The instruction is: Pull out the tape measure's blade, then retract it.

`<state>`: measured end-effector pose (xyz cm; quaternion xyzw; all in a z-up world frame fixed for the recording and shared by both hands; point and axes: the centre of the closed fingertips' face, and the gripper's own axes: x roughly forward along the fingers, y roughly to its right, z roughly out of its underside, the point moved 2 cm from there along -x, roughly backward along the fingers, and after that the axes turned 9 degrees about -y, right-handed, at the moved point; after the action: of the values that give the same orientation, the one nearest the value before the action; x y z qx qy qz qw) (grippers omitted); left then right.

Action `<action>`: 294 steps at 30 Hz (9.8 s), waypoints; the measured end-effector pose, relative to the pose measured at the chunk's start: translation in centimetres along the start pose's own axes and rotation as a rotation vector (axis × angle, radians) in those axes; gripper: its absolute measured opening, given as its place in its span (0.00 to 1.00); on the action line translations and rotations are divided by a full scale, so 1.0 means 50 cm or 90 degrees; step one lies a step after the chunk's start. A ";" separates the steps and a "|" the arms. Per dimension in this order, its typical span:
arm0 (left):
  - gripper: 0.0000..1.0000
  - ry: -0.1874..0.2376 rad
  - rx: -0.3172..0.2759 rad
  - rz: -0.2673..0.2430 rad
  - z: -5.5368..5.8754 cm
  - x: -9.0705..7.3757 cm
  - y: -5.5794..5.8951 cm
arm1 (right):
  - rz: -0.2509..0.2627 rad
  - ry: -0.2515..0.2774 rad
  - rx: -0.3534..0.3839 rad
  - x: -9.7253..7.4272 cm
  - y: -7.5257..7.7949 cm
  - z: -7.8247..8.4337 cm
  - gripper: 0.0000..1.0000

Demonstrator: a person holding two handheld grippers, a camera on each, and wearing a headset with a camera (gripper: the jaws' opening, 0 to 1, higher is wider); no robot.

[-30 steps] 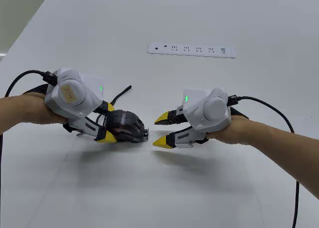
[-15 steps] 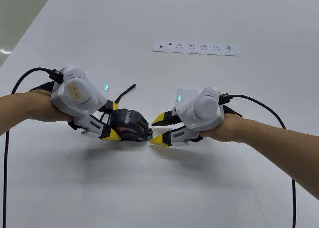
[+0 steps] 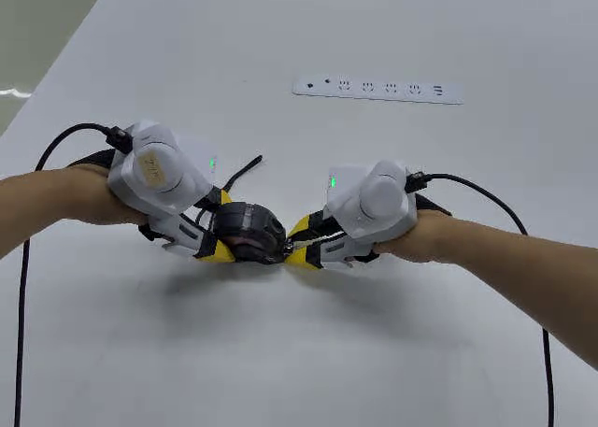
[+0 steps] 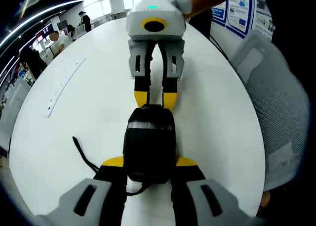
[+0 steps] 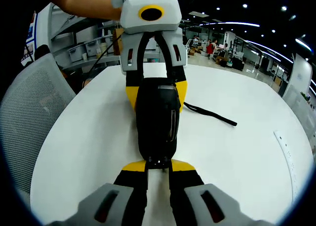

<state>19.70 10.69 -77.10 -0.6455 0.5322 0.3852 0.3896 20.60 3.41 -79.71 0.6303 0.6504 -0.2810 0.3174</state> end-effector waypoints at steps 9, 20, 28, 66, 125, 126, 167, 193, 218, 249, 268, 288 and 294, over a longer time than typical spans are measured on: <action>0.28 -0.006 -0.015 -0.003 0.000 -0.001 0.000 | -0.001 0.000 -0.010 0.000 0.000 0.001 0.14; 0.27 -0.009 -0.019 0.001 0.003 -0.001 -0.001 | 0.000 -0.015 -0.028 -0.001 -0.002 0.001 0.12; 0.27 -0.012 -0.025 0.000 0.007 -0.002 -0.002 | -0.002 -0.020 -0.035 -0.003 0.000 0.000 0.11; 0.27 -0.016 -0.031 -0.006 0.011 -0.007 0.001 | -0.007 -0.025 -0.055 -0.013 -0.003 -0.010 0.11; 0.27 -0.014 -0.041 -0.001 0.012 -0.007 0.002 | -0.001 -0.031 -0.059 -0.038 0.005 0.012 0.11; 0.27 -0.013 -0.042 -0.001 0.012 -0.007 0.003 | -0.001 -0.031 -0.059 -0.039 0.005 0.012 0.11; 0.27 -0.014 -0.045 -0.007 0.017 -0.008 -0.001 | -0.002 -0.038 -0.069 -0.066 0.008 0.031 0.11; 0.27 -0.016 -0.048 -0.010 0.019 -0.007 -0.002 | -0.002 -0.038 -0.072 -0.087 -0.008 0.032 0.11; 0.27 -0.015 -0.053 -0.009 0.019 -0.005 -0.002 | -0.002 -0.043 -0.083 -0.094 0.002 0.044 0.11; 0.27 -0.015 -0.057 -0.008 0.017 -0.007 -0.002 | 0.000 -0.046 -0.084 -0.108 0.002 0.051 0.11; 0.27 -0.014 -0.060 -0.008 0.016 -0.008 -0.001 | 0.001 -0.045 -0.084 -0.117 0.003 0.053 0.11; 0.27 -0.013 -0.062 -0.008 0.020 -0.006 -0.004 | 0.005 -0.043 -0.083 -0.123 0.003 0.059 0.11; 0.27 -0.013 -0.062 -0.008 0.020 -0.006 -0.003 | 0.005 -0.043 -0.083 -0.125 0.002 0.062 0.11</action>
<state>19.74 11.72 -77.22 -0.6629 0.5046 0.4150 0.3656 20.89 -3.00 -76.89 0.6011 0.6538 -0.2578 0.3805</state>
